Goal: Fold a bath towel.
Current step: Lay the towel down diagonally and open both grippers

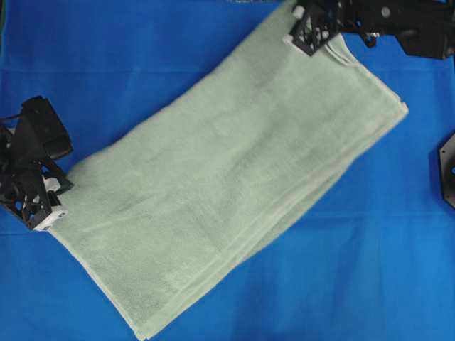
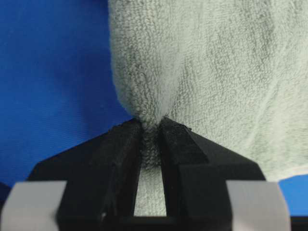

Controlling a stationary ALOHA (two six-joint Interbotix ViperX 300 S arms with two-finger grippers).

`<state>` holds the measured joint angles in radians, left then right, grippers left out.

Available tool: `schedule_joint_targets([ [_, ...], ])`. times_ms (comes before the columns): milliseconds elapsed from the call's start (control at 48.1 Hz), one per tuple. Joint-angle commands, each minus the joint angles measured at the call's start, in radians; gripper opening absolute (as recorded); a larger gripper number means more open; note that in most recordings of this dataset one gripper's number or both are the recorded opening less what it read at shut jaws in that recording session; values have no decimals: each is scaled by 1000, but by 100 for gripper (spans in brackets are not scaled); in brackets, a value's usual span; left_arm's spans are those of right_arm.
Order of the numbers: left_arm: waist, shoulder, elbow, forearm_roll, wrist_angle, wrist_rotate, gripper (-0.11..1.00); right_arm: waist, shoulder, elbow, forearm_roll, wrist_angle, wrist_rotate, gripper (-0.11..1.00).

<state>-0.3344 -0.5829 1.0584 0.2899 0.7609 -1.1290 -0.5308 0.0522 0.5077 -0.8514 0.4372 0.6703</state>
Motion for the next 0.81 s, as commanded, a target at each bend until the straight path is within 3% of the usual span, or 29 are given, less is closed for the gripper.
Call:
schedule_joint_targets([
  [0, 8, -6, 5, 2, -11, 0, 11, -9, -6, -38, -2, -9, -21, 11],
  [125, 15, -8, 12, 2, -11, 3, 11, -11, -2, -40, 0, -9, -41, 11],
  [187, 21, -9, 12, 3, -9, 8, 17, -9, -3, -38, 0, -9, -44, 23],
  [332, 38, -14, 12, 2, 12, 17, 61, -9, -9, -29, -2, 3, -46, 63],
  [395, 40, -21, 14, 2, 25, 28, 78, -11, -18, -18, 0, 31, -44, 69],
  [436, 41, -28, 15, 2, 34, 34, 85, -9, -28, -9, 2, 55, -44, 67],
  [644, 48, -94, 20, 3, 75, 44, 83, -8, -130, 72, 103, 227, -72, 65],
  [789, 69, -135, 29, 5, 77, 51, 83, -9, -184, 126, 230, 273, -161, 65],
])
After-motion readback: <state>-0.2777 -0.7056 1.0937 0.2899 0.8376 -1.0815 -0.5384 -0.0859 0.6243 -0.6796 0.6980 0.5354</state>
